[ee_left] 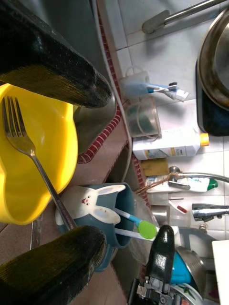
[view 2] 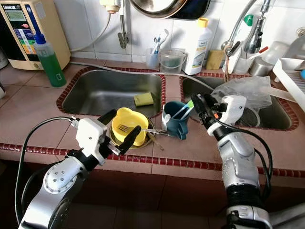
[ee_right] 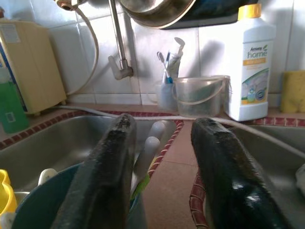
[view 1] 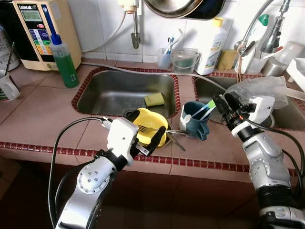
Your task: Kitchen organization
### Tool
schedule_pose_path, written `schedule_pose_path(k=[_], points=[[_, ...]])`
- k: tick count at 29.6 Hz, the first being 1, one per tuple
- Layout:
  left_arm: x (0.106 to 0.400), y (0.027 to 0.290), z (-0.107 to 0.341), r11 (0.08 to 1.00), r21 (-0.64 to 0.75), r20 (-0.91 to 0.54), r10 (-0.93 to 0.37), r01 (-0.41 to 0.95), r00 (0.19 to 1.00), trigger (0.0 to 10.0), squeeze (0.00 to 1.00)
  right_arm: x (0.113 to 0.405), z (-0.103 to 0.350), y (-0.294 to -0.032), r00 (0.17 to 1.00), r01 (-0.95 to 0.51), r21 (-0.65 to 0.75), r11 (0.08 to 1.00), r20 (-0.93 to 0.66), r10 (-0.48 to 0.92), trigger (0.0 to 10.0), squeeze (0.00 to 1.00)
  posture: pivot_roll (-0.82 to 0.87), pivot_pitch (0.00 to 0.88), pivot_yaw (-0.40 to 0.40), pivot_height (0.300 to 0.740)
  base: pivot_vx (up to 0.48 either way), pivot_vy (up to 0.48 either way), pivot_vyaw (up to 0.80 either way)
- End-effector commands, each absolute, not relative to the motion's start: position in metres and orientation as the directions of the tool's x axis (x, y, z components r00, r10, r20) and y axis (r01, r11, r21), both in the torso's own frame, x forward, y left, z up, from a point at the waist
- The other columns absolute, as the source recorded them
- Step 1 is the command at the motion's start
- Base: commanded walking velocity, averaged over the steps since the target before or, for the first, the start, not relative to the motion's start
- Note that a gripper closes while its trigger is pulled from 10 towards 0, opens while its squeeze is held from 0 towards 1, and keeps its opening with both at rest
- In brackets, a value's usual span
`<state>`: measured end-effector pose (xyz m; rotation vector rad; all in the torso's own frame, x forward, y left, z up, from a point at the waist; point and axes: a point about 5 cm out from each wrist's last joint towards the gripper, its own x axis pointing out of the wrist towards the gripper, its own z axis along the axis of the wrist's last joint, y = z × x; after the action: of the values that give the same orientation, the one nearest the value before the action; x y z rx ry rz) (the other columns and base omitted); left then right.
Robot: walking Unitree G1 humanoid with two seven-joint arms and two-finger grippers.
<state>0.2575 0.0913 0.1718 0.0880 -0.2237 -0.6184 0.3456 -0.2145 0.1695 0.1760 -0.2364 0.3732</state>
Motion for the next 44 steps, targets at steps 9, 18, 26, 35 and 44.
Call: schedule_pose_path(k=[9,18,26,35,44], points=[[0.255,0.093,0.173,0.818,0.153,0.18,-0.574,0.554,0.799,10.0,0.0,0.348,0.171,-0.214,0.884,-0.429,0.154,0.89,0.277,0.377,0.0,0.0,0.01,0.084,0.015,0.74,0.0,0.0,0.0],[0.254,0.091,0.173,0.808,0.157,0.172,-0.589,0.568,0.79,10.0,0.0,0.347,0.169,-0.213,0.888,-0.417,0.168,0.893,0.283,0.362,0.0,0.0,0.01,0.083,0.016,0.74,0.0,0.0,0.0],[0.256,0.091,0.173,0.812,0.166,0.169,-0.582,0.559,0.796,10.0,0.0,0.35,0.183,-0.207,0.876,-0.42,0.147,0.895,0.322,0.358,0.0,0.0,0.0,0.082,0.012,0.74,0.0,0.0,0.0],[0.258,0.093,0.174,0.824,0.155,0.18,-0.566,0.545,0.805,10.0,0.0,0.35,0.199,-0.199,0.851,-0.447,0.19,0.874,0.39,0.351,0.0,0.0,0.01,0.073,0.004,0.74,0.0,0.0,0.0],[0.26,0.095,0.177,0.827,0.156,0.188,-0.562,0.54,0.805,10.0,0.0,0.339,0.22,-0.192,0.827,-0.467,0.19,0.864,0.44,0.35,10.0,0.0,0.01,0.065,-0.001,0.74,0.0,0.0,0.0]])
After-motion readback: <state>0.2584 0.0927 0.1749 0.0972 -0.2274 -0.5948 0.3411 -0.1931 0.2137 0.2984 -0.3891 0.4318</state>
